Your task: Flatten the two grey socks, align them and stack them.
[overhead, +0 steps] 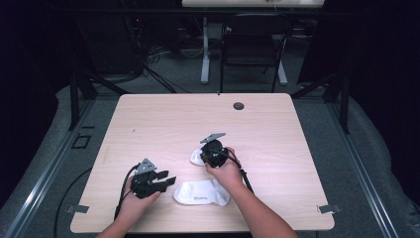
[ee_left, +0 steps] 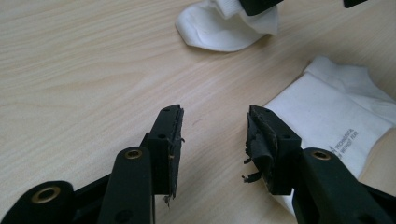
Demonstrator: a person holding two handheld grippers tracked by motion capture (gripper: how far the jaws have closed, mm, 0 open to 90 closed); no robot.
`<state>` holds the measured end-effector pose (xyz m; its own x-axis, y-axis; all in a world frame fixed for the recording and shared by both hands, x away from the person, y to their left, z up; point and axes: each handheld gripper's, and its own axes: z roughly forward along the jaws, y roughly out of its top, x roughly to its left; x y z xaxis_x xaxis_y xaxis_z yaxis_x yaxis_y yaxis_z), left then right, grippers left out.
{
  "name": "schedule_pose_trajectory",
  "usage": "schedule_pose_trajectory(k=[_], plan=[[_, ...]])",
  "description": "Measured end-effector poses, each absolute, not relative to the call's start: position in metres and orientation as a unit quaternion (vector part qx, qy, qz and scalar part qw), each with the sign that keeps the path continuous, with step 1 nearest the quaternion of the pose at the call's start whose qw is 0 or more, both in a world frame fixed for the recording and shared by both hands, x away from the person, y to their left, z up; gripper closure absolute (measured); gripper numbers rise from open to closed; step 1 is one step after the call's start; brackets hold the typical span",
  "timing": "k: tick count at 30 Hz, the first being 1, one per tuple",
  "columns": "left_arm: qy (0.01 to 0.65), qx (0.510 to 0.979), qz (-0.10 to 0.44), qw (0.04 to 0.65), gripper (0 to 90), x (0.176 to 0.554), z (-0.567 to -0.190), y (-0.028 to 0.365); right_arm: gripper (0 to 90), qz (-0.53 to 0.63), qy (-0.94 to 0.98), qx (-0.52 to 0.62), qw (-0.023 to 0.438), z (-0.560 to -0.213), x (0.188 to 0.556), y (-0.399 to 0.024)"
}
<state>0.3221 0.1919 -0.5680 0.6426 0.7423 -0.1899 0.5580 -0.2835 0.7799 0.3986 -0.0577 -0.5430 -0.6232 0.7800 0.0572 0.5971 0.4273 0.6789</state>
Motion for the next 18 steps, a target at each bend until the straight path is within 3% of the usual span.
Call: schedule_pose_trajectory(k=[8, 18], plan=[[0.409, 0.795, 0.106, 0.435, 55.8, 0.333, -0.562, 0.184, 87.1, 0.414, 0.795, 0.428, 0.116, -0.522, 0.389, -0.081], [0.411, 0.796, 0.119, 0.428, 55.7, 0.365, -0.561, 0.157, 87.1, 0.42, 0.783, 0.446, 0.11, -0.529, 0.387, -0.105]])
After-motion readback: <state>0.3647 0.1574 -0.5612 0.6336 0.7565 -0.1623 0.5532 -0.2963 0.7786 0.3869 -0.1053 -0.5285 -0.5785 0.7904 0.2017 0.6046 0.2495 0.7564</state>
